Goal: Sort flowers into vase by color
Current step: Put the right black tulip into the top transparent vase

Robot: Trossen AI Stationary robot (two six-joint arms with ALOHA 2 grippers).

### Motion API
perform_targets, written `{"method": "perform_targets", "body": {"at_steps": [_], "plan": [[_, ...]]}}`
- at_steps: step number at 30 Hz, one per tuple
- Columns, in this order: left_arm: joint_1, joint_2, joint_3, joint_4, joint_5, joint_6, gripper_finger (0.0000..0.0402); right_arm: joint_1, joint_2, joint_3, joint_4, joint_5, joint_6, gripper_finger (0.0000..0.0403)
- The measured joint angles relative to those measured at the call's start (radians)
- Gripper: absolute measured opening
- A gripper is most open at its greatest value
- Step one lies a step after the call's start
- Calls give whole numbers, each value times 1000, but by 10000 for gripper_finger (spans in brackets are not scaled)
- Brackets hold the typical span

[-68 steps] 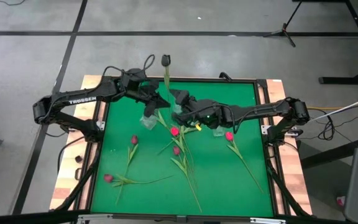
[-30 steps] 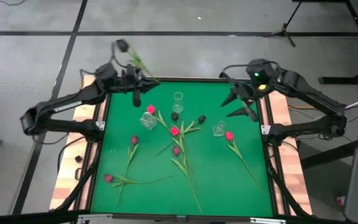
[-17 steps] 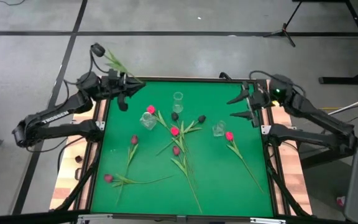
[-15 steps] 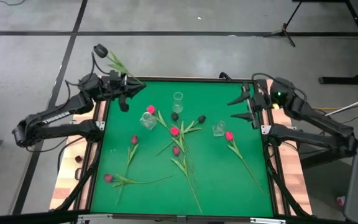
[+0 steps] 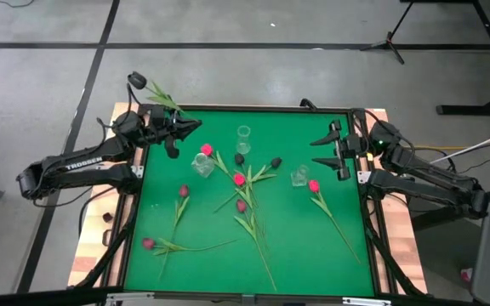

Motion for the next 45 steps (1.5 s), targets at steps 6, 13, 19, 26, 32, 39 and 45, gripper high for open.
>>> {"method": "perform_targets", "body": {"at_steps": [6, 13, 19, 26, 32, 39, 45], "plan": [[0, 0, 0, 1, 0, 29, 9, 0, 3, 0, -6, -14, -8, 225], [0, 0, 0, 1, 1, 25, 9, 0, 3, 0, -8, -16, -18, 225], [0, 0, 0, -1, 1, 24, 9, 0, 4, 0, -16, -16, -17, 225], [-8, 0, 0, -1, 1, 23, 9, 0, 6, -70, 51, -11, -14, 225], [-37, 0, 0, -1, -27, 25, 9, 0, 2, -154, 186, -6, 16, 225], [-43, 0, 0, -1, -50, 25, 9, 0, 3, -184, 249, 21, 20, 225], [-43, 0, 0, -2, -50, 25, 9, 0, 3, -184, 249, 21, 46, 225]]}}
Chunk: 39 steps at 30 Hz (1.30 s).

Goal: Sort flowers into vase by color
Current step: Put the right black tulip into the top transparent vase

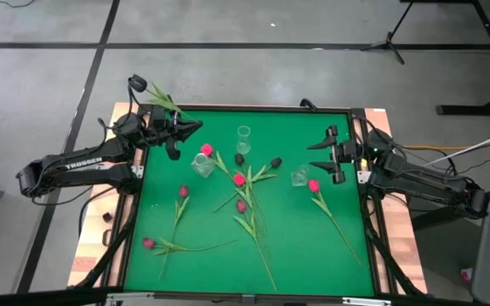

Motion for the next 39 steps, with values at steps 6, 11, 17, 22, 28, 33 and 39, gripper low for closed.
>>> {"method": "perform_targets", "body": {"at_steps": [6, 11, 17, 22, 28, 33, 39], "plan": [[0, 0, 0, 0, 0, 0, 9, 0, 0, 0, -2, 0, 18, 225], [0, 0, 0, 0, 0, -1, 9, 0, 0, 0, -2, 0, 18, 225], [0, 0, 0, 0, 0, -6, 9, 0, 0, 0, -3, 0, 18, 225], [0, 0, 0, 0, -1, -7, 9, 0, 0, 0, -3, 0, 18, 225], [0, 0, 0, 0, -8, -8, 9, 0, 0, 0, -3, 0, 18, 225], [0, 0, 0, 0, -47, -8, 9, 0, 0, 0, -4, 4, 18, 225], [1, 0, 0, -2, -110, -83, 9, 0, 0, 0, -3, 4, 18, 225]]}}
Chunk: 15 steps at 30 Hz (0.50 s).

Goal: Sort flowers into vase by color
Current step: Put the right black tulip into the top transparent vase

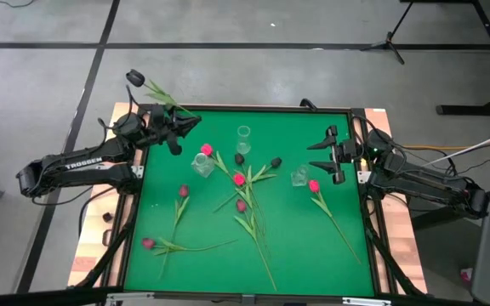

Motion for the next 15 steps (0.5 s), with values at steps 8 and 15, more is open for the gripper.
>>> {"method": "perform_targets", "body": {"at_steps": [8, 15], "plan": [[0, 0, 0, 0, -26, -29, 9, 0, 0, 0, -1, -1, 0, 225], [-12, 12, 0, 5, -31, -28, 9, 0, 0, 0, -12, -2, 0, 225]]}}
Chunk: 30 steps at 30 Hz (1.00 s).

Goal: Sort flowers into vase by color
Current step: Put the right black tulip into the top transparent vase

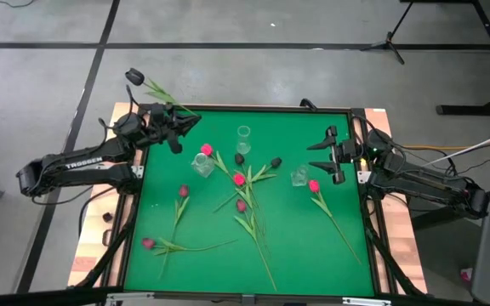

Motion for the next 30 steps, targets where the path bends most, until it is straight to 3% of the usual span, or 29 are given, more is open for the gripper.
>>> {"method": "perform_targets", "body": {"at_steps": [6, 9, 17, 30], "plan": [[-57, 98, 0, 16, -103, 49, 9, 0, 0, 0, -10, -4, 0, 225], [-74, 171, 0, 106, -152, 65, 9, 0, 0, 0, -11, -4, 0, 225], [-75, 356, 0, 300, -216, 111, 9, 0, 0, 0, -11, -3, 0, 225], [-71, 567, 90, 317, -244, 137, 9, 0, 0, 0, -13, -2, 0, 225]]}}
